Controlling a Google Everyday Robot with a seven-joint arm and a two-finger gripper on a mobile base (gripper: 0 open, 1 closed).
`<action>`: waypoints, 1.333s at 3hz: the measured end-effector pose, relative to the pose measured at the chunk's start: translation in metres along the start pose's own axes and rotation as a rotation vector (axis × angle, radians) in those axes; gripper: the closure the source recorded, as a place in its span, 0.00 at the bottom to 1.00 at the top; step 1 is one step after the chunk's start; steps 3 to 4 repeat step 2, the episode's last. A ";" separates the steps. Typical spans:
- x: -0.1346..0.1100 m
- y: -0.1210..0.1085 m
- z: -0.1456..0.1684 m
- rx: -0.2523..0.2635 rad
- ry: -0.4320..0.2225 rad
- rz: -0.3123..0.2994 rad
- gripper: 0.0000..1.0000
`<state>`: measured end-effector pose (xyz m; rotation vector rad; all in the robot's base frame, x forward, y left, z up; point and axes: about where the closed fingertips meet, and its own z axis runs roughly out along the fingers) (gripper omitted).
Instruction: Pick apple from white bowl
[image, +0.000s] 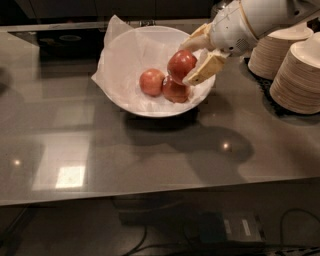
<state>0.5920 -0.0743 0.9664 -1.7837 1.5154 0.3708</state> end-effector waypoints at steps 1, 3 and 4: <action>0.004 -0.009 -0.039 0.097 -0.046 -0.015 1.00; 0.005 -0.009 -0.041 0.101 -0.048 -0.015 1.00; 0.005 -0.009 -0.041 0.101 -0.048 -0.015 1.00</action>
Offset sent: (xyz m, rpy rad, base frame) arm 0.0003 -0.0260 0.0243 0.0585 -0.0714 -0.0323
